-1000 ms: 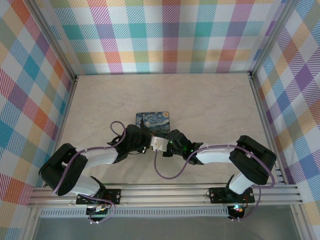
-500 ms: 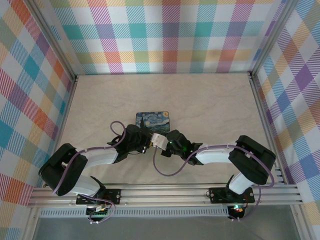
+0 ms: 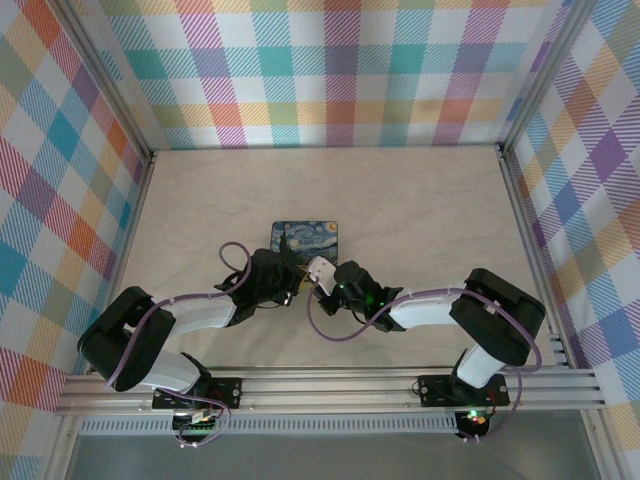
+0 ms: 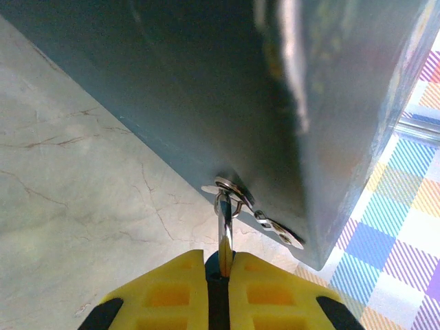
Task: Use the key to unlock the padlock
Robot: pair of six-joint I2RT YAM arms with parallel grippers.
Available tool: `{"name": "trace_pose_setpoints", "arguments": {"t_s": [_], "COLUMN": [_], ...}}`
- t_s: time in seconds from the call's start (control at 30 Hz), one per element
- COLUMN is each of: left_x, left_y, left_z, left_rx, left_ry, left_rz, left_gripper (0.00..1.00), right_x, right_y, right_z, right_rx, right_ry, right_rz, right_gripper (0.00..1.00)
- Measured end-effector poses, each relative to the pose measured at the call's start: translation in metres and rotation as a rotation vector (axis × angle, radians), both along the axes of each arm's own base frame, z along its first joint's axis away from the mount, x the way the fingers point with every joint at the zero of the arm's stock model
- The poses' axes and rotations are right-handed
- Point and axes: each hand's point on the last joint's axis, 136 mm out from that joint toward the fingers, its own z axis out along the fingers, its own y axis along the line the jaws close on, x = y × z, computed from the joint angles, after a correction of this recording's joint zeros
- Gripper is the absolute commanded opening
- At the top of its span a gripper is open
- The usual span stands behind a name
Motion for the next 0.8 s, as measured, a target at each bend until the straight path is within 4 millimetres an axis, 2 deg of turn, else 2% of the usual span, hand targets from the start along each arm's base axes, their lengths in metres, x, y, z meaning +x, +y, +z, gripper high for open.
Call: {"name": "trace_pose_setpoints", "arguments": {"t_s": [0.1, 0.2, 0.3, 0.37, 0.6, 0.7, 0.8], "left_x": [0.001, 0.002, 0.0, -0.001, 0.002, 0.0, 0.0], "left_y": [0.001, 0.002, 0.0, -0.003, 0.001, 0.012, 0.028], "left_z": [-0.001, -0.001, 0.0, 0.002, 0.038, 0.049, 0.059], "left_rx": [0.004, 0.011, 0.023, 0.045, 0.125, 0.188, 0.258], "left_ry": [-0.002, -0.007, -0.011, -0.008, -0.085, -0.112, -0.134], "left_rz": [0.004, 0.009, -0.017, -0.039, -0.092, -0.099, -0.098], "left_gripper": [0.01, 0.19, 0.32, 0.38, 0.51, 0.57, 0.69], "right_x": [0.001, 0.002, 0.003, 0.005, 0.008, 0.007, 0.008], "right_y": [0.001, 0.001, -0.001, -0.006, -0.014, -0.014, -0.016], "right_z": [-0.002, -0.002, -0.004, -0.008, -0.016, -0.015, -0.016], "right_rx": [0.026, 0.043, 0.053, 0.048, 0.048, 0.069, 0.096], "right_ry": [0.034, 0.052, 0.074, 0.085, 0.114, 0.135, 0.17], "right_rz": [-0.021, -0.031, -0.041, -0.055, -0.085, -0.088, -0.09], "right_gripper": [0.0, 0.0, 0.0, 0.0, 0.0, 0.0, 0.0]}}
